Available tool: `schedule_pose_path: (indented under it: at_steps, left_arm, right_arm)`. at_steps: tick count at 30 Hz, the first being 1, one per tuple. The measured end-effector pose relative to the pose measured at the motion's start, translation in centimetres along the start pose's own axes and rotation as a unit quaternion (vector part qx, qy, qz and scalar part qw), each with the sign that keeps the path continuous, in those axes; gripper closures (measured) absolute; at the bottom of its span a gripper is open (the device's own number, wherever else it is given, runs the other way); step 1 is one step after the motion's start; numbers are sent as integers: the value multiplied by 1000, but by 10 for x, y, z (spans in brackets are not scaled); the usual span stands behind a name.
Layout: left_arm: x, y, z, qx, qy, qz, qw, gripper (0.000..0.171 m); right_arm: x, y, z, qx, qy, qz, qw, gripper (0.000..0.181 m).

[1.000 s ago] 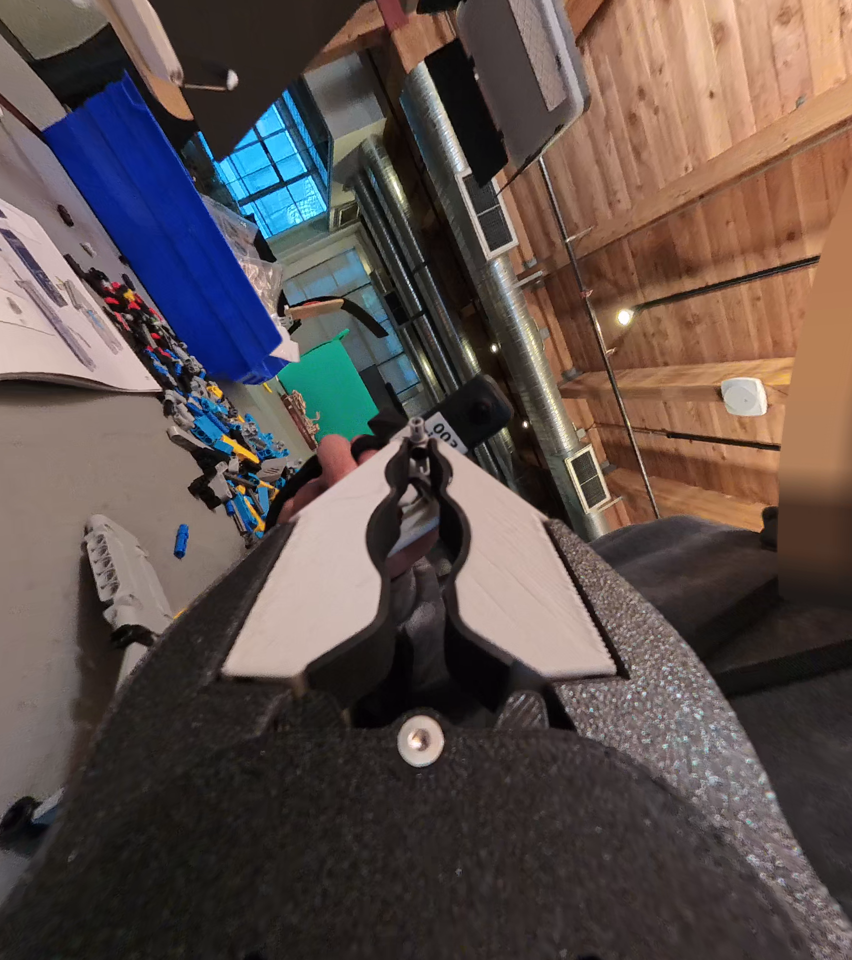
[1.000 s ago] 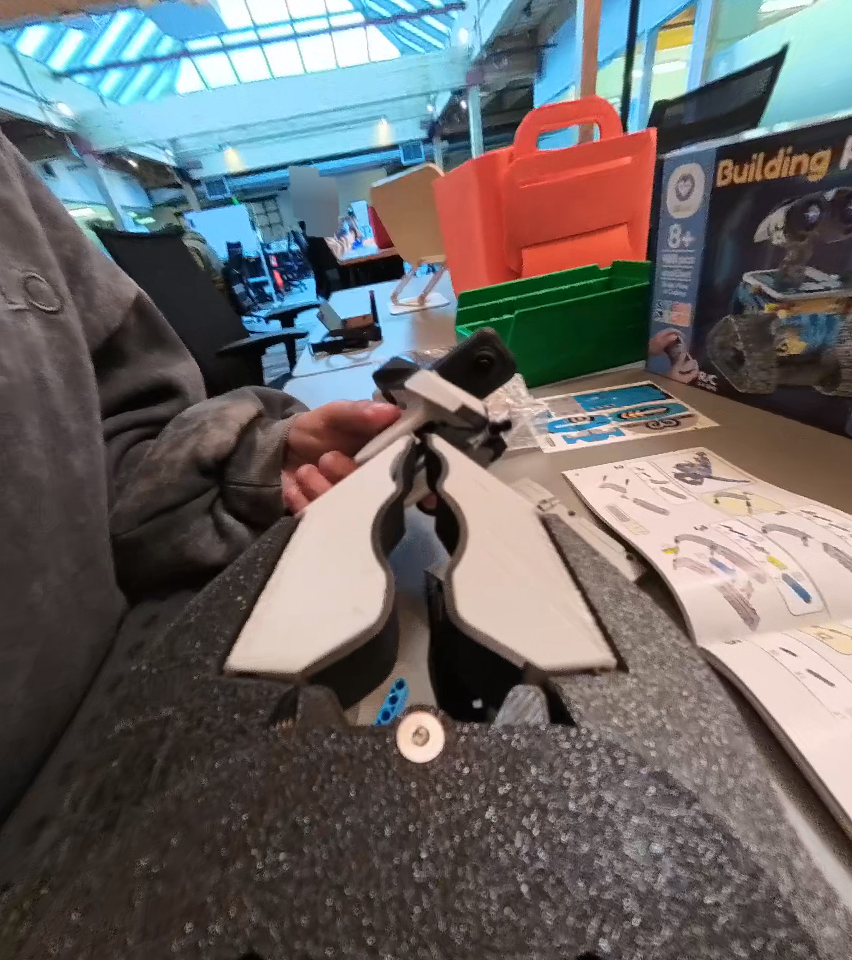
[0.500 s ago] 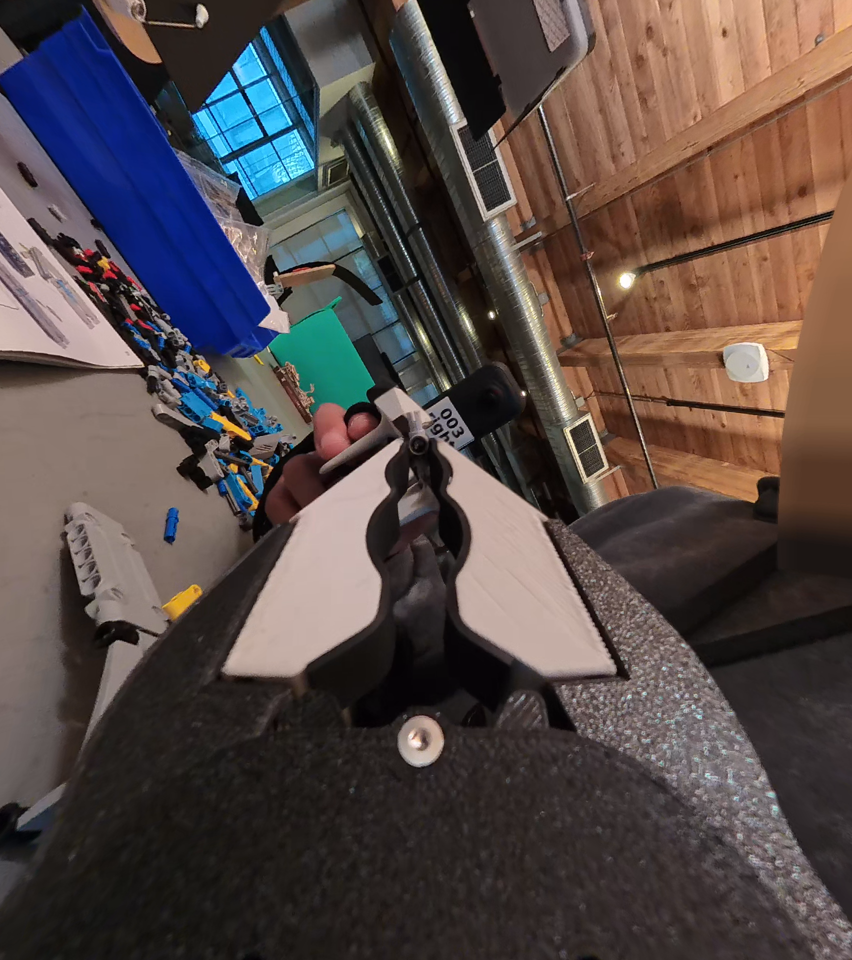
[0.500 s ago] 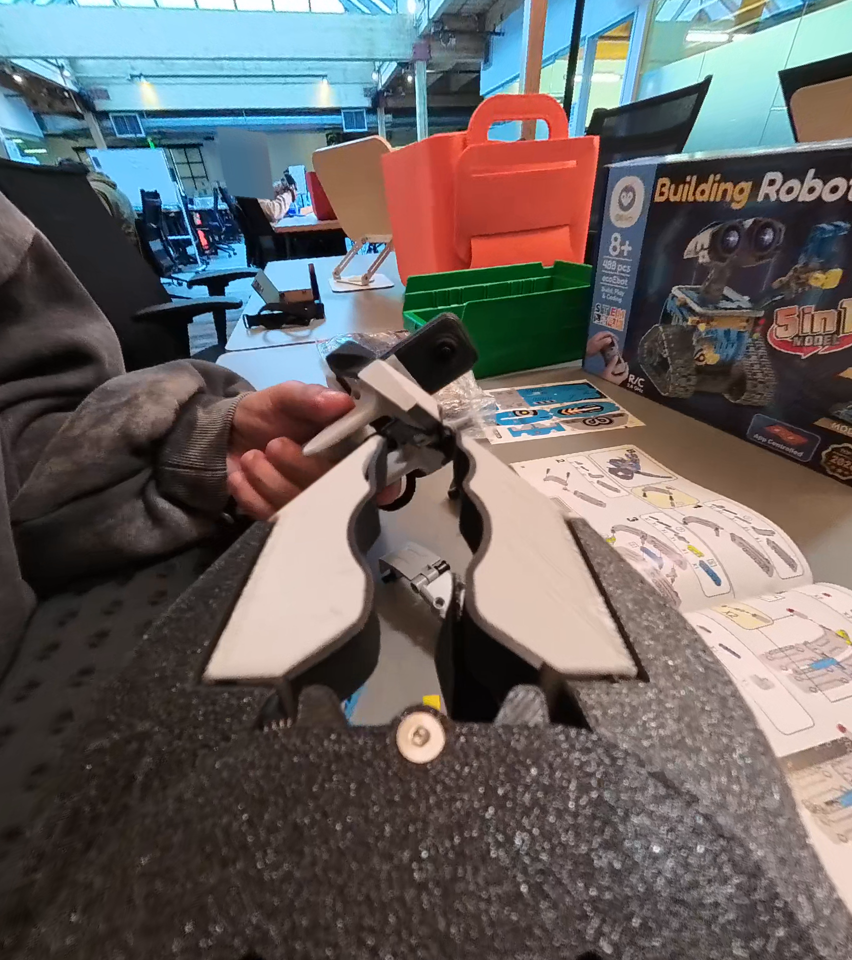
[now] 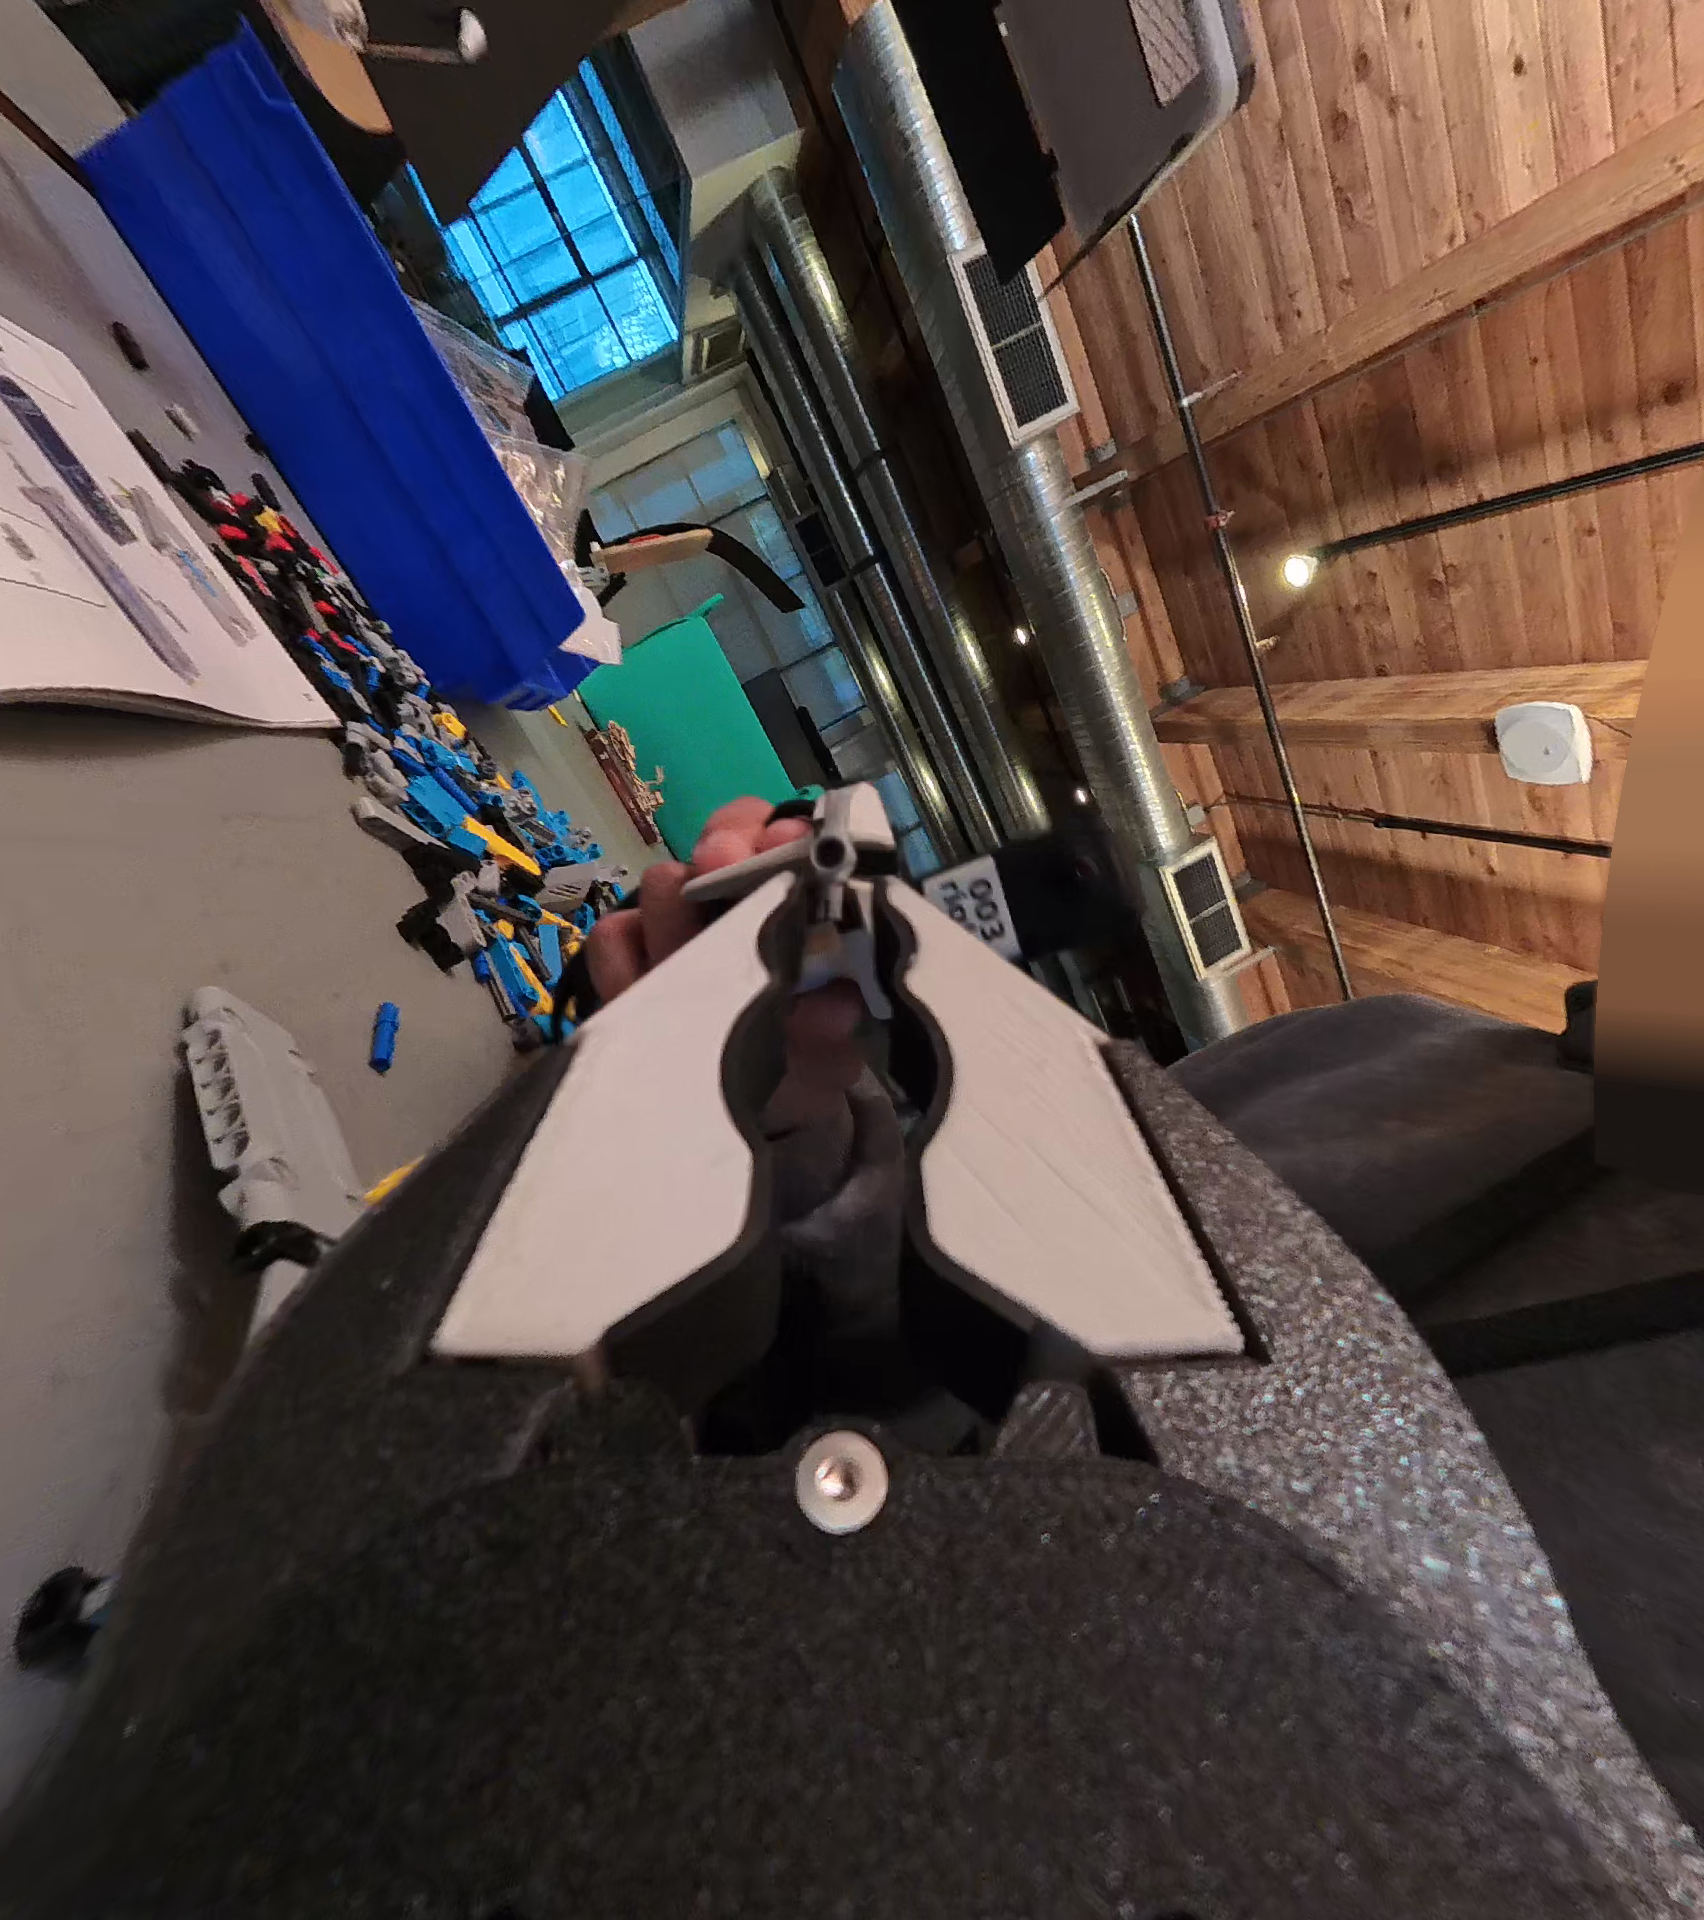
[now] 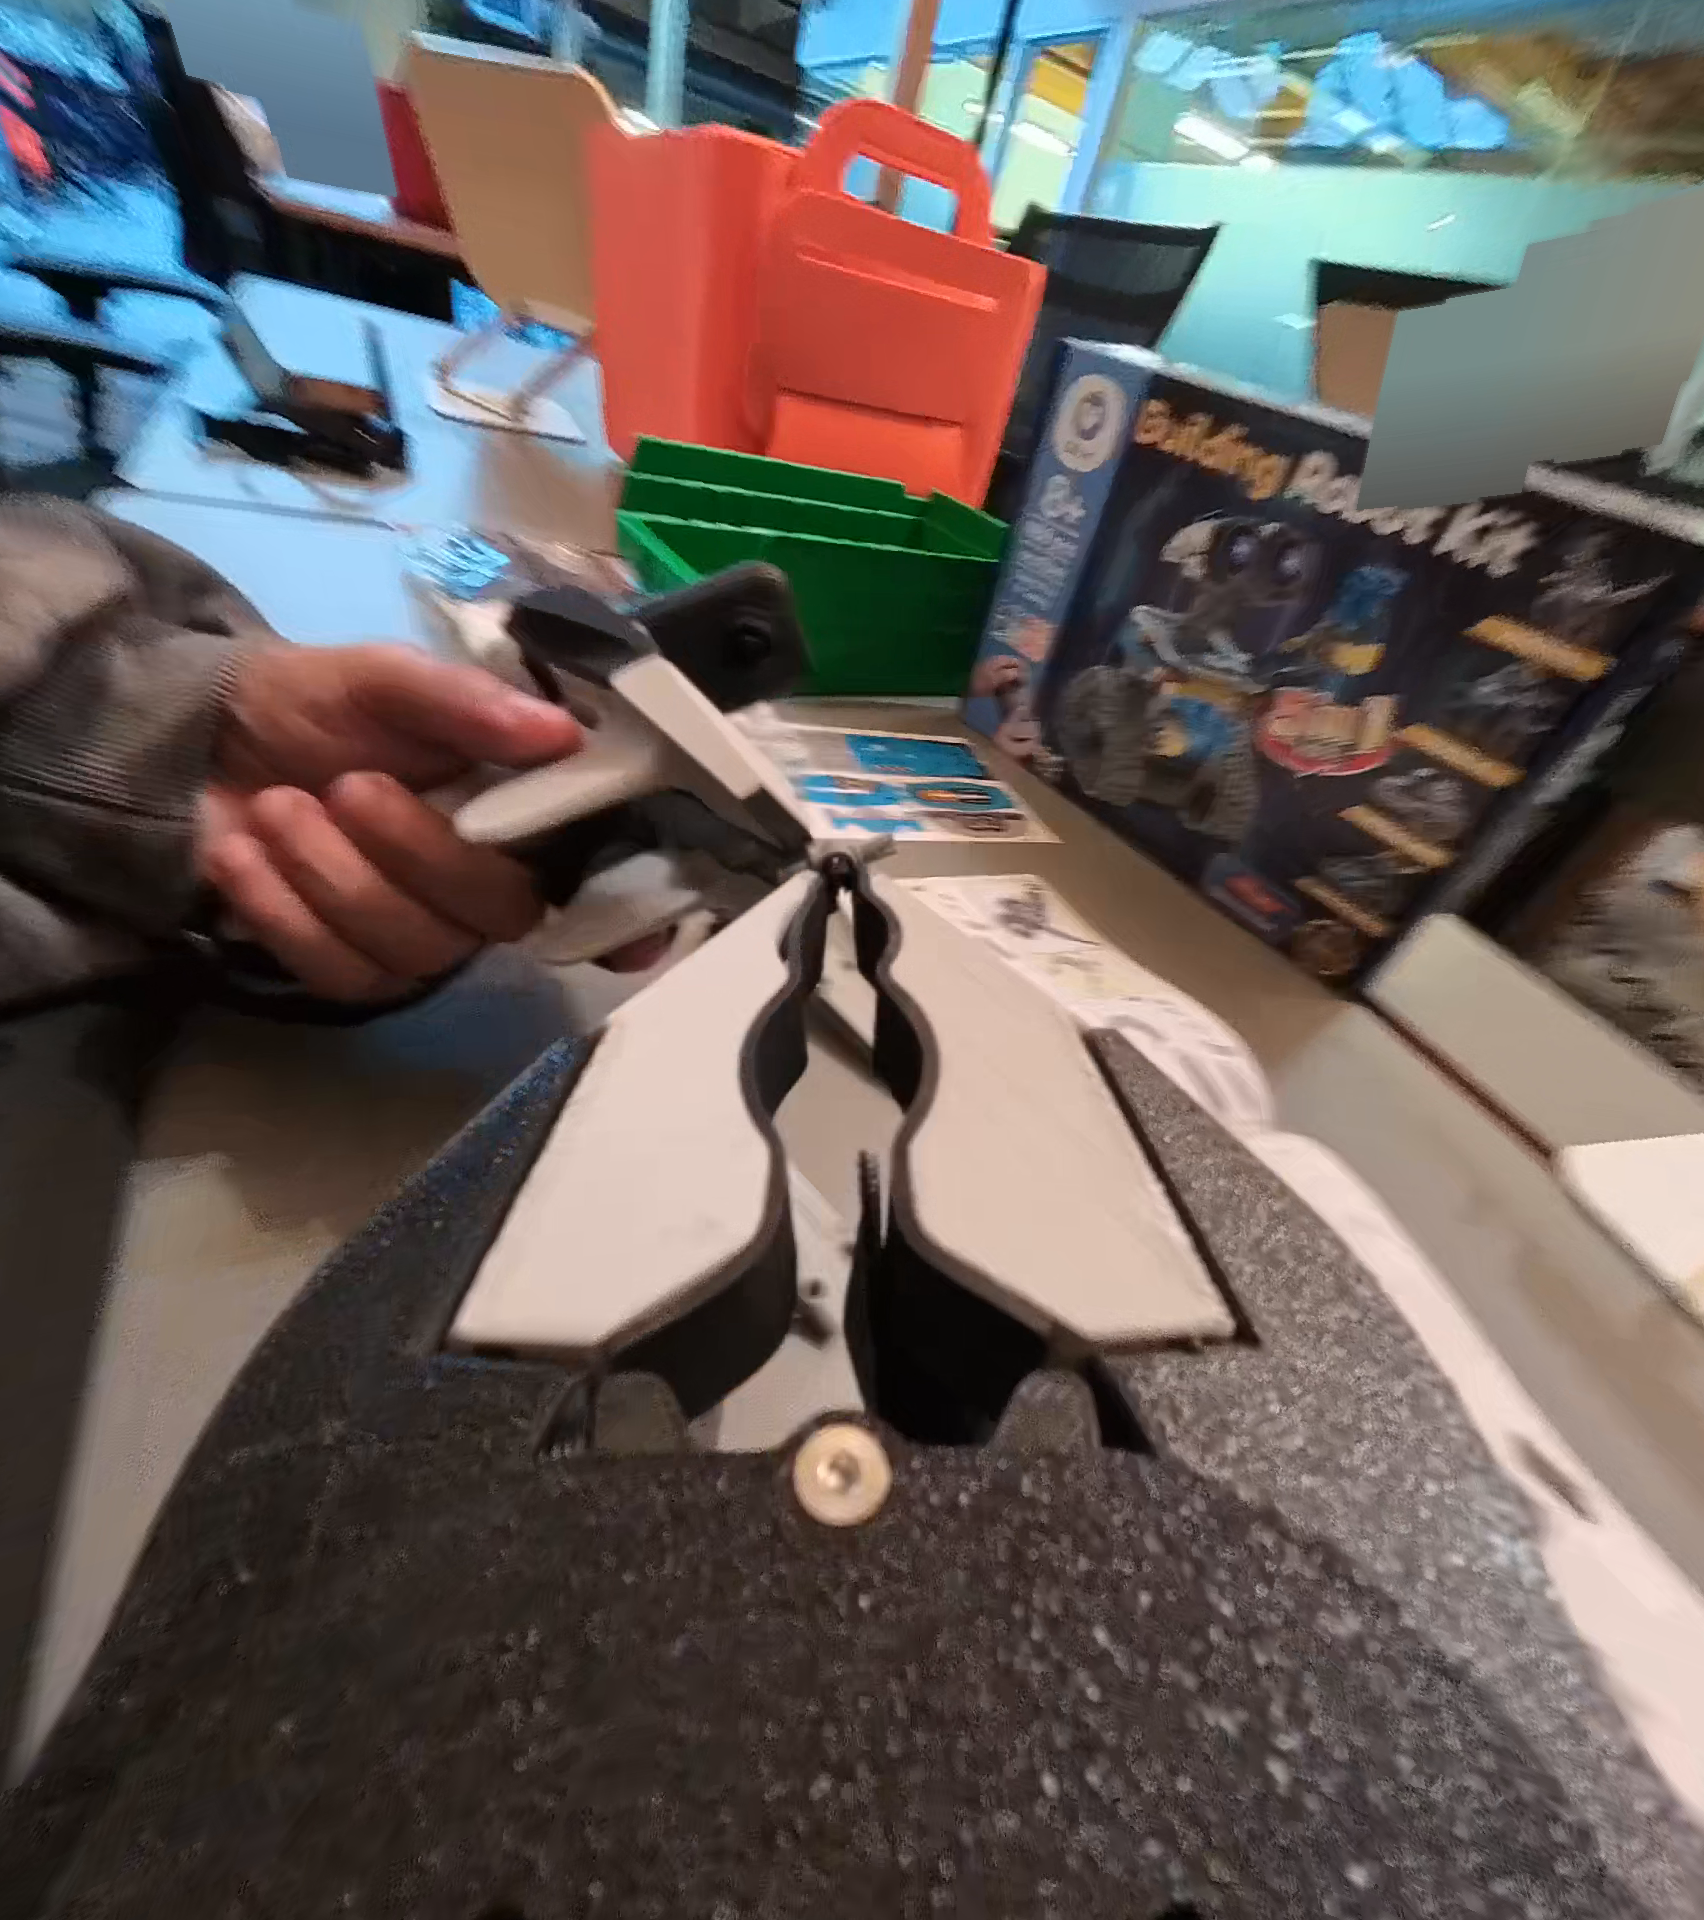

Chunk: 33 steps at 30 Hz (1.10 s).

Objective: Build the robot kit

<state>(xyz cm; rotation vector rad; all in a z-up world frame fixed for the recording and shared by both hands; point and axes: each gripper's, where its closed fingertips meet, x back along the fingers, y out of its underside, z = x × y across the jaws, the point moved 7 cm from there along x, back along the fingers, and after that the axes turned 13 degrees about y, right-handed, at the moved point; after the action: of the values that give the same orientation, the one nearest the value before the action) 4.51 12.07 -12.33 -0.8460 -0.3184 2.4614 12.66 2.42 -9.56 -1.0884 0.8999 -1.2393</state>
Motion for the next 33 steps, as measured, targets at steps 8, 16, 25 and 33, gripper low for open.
schedule_pose_path:
  at_steps: [8, 16, 25, 33]
  left_arm:
    - [14, -18, 4, -14, 1, 72, 997, 147]
    - [20, -27, 6, -127, -113, 56, 984, 147]
    - [21, -28, -4, -209, -230, -7, 950, 147]
    - [17, -25, -13, -207, -232, -37, 950, 147]
  right_arm:
    - [7, -3, 7, 253, 192, 19, 948, 178]
    - [1, 7, 17, 188, 188, -13, 964, 178]
    - [-10, 19, 22, 141, 177, -39, 973, 178]
    - [-19, 23, 15, 120, 144, -39, 982, 178]
